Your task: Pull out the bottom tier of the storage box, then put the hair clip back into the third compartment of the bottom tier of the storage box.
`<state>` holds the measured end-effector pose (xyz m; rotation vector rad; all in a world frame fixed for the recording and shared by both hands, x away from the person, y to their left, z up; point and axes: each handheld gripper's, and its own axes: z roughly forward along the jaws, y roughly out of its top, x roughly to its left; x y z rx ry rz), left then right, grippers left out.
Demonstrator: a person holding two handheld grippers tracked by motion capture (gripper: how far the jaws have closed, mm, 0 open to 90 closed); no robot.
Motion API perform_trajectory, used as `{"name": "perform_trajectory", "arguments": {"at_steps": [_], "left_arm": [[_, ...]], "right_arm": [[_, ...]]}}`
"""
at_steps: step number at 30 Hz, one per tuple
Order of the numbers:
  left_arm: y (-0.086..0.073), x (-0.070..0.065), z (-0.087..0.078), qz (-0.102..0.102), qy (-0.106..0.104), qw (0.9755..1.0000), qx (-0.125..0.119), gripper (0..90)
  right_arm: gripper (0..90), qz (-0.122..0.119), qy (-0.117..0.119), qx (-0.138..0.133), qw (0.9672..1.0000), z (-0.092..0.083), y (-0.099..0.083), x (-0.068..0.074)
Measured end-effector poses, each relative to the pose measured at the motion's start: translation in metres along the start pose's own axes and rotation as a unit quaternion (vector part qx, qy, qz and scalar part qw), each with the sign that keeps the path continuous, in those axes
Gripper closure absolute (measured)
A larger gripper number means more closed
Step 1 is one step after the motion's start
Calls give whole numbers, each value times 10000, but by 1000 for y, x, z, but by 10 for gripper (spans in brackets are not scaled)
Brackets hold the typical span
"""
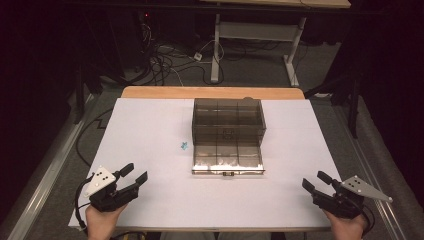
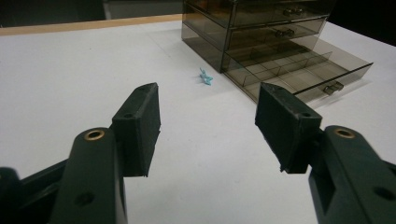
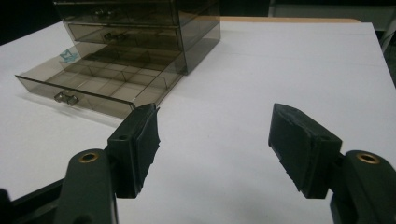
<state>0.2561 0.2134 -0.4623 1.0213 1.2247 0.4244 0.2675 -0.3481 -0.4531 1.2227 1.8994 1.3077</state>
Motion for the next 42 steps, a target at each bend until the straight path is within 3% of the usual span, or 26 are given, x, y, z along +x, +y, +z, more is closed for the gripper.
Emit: {"name": "perform_trajectory", "arguments": {"at_steps": [8, 24, 28, 42], "left_arm": [[0, 5, -1, -191, 31, 9998, 10, 393], [3, 0, 4, -182, 3, 9998, 96, 408], [6, -2, 12, -240, -17, 9996, 169, 409], [7, -24, 49, 28, -199, 9979, 608, 425]], "right_arm": [[340, -15, 66, 149, 9999, 7, -1, 1], [339, -9, 146, 155, 9998, 6, -2, 3], [338, 5, 147, 173, 9997, 6, -3, 3], [336, -20, 282, 200, 9994, 4, -4, 4]]}}
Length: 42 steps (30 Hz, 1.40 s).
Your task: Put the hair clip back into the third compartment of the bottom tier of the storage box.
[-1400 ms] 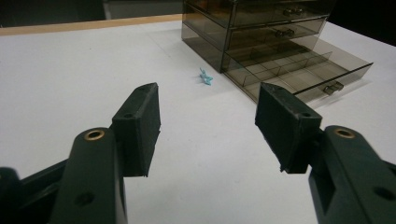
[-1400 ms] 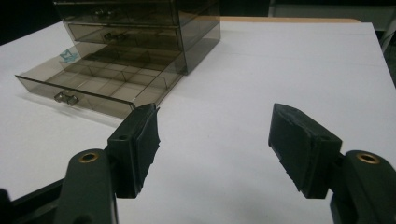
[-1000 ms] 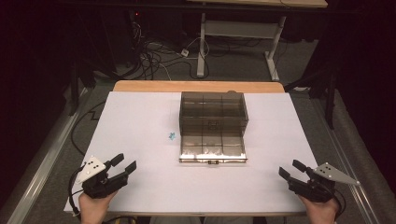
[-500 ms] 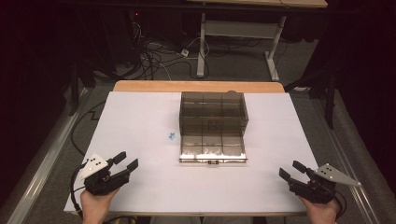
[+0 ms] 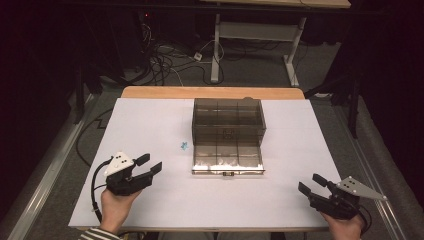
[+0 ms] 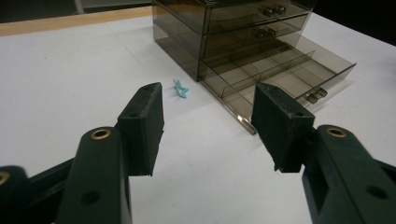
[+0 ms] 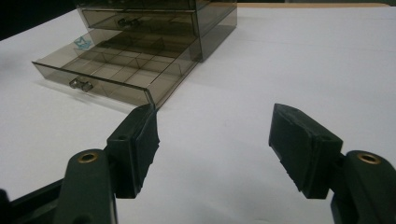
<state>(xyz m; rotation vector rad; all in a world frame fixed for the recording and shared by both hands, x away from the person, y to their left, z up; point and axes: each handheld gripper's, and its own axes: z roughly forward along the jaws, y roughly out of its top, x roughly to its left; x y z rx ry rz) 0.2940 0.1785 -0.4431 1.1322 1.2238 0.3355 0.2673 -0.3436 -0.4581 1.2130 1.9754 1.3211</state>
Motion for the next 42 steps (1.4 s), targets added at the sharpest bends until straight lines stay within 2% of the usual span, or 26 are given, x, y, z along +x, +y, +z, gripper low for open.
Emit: {"name": "perform_trajectory", "arguments": {"at_steps": [7, 9, 11, 20, 27, 31, 42], "left_arm": [[6, 0, 24, 7, 162, 9993, 332, 439], [10, 1, 31, -70, 244, 9987, 449, 440], [12, 1, 39, -18, 370, 9978, 553, 443], [17, 6, 74, 429, 824, 9908, 980, 502], [16, 8, 99, 373, 961, 9870, 1229, 537], [13, 10, 114, 377, 1087, 9835, 1393, 538], [2, 17, 146, 299, 1316, 9771, 1647, 561]], "right_arm": [[332, -13, 41, 39, 10000, 3, 1, -1], [332, -20, 55, 31, 10000, 3, 1, 0], [332, -23, 65, 16, 10000, 3, 1, 0], [333, -57, 116, 36, 9999, 5, 2, 1], [333, -61, 125, 26, 9999, 5, 2, 1], [333, -60, 122, 6, 9999, 5, 2, 1], [334, -56, 135, 0, 9999, 5, 3, 0]]}}
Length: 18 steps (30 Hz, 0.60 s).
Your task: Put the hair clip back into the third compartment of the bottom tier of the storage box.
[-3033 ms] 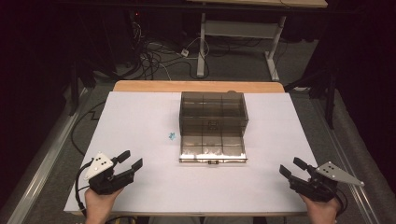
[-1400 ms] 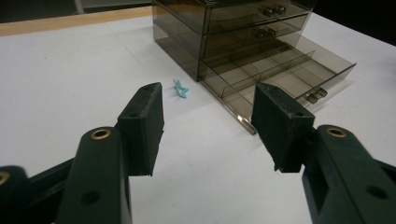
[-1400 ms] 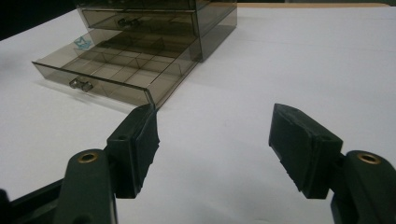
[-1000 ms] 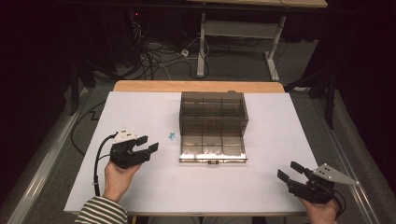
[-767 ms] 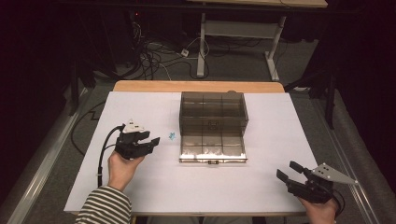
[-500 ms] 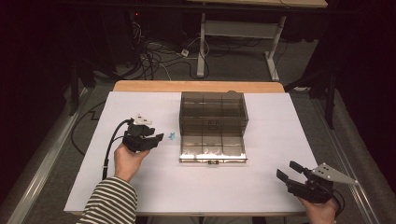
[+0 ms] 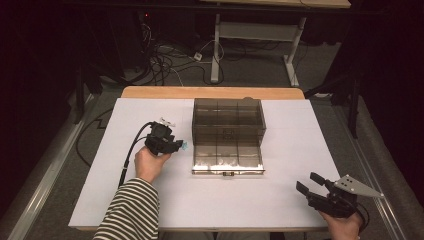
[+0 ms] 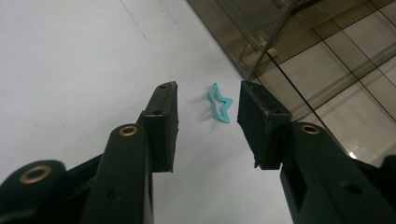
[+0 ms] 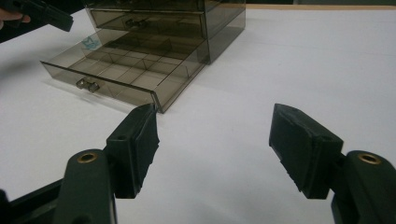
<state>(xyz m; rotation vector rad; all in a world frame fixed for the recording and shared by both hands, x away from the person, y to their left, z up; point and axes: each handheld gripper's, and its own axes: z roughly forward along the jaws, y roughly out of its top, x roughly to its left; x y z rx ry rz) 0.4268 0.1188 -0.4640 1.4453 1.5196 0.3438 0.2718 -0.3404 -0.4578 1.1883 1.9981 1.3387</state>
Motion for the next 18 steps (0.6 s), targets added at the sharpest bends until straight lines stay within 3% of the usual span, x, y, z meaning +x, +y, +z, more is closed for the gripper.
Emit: {"name": "perform_trajectory", "arguments": {"at_steps": [18], "left_arm": [[-5, 1, 31, -191, 192, 9992, 310, 629]], "right_arm": [[337, -19, 18, 2, 10000, -1, 0, 0]]}}
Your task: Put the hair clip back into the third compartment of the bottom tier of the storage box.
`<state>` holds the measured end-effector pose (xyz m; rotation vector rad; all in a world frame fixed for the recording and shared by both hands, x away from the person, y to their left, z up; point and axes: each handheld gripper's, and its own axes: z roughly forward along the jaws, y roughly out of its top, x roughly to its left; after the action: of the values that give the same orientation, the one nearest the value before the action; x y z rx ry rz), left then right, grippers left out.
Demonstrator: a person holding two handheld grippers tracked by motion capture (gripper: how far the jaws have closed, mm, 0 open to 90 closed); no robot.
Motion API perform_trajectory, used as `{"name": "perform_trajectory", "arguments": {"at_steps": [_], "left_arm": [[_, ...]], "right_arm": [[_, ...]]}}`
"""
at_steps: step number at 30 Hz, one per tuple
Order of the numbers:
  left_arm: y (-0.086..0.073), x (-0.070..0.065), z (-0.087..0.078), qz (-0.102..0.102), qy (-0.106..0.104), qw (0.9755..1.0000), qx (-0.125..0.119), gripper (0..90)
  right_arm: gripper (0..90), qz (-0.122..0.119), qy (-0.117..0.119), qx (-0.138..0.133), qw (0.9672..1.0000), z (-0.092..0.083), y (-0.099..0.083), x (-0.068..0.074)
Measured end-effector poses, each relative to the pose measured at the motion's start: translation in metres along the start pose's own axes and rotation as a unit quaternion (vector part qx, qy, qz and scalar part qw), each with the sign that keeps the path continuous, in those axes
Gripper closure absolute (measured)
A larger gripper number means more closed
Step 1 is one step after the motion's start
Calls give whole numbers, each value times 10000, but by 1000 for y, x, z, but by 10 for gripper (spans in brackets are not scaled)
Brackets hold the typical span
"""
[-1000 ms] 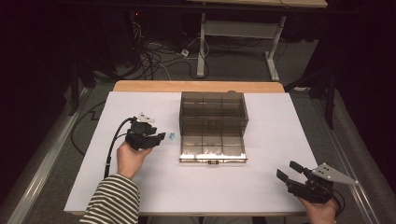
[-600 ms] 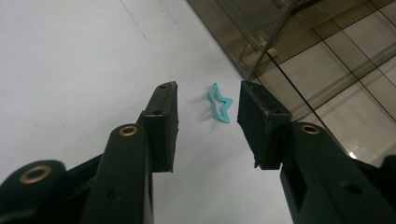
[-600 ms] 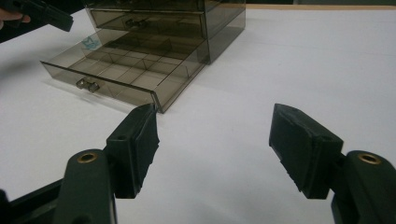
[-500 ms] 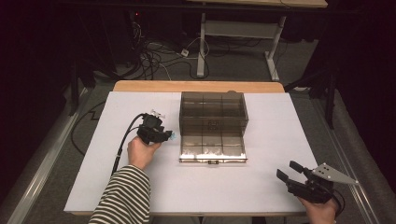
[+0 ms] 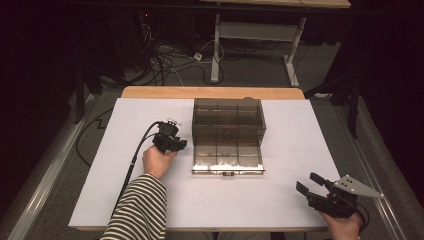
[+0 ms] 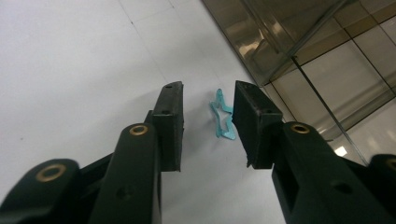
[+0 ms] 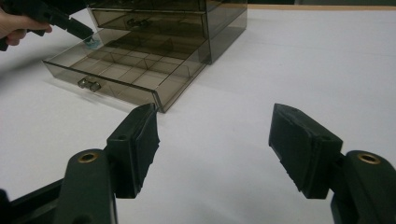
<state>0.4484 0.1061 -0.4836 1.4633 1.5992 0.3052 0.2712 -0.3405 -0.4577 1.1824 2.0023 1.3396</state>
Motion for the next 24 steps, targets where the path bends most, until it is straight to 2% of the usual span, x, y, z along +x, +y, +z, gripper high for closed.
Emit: {"name": "perform_trajectory", "arguments": {"at_steps": [5, 12, 24], "left_arm": [[-2, 1, 4, -34, -20, 10000, 76, 703], [-4, 0, 5, -95, -162, 9998, 114, 832], [-3, -6, -5, -17, -367, 9992, 141, 862]], "right_arm": [[338, 8, 1, -5, 10000, 0, 0, 0], [340, -25, -3, 6, 10000, 0, 0, 0], [342, -43, 0, 22, 10000, 0, -1, 0]]}}
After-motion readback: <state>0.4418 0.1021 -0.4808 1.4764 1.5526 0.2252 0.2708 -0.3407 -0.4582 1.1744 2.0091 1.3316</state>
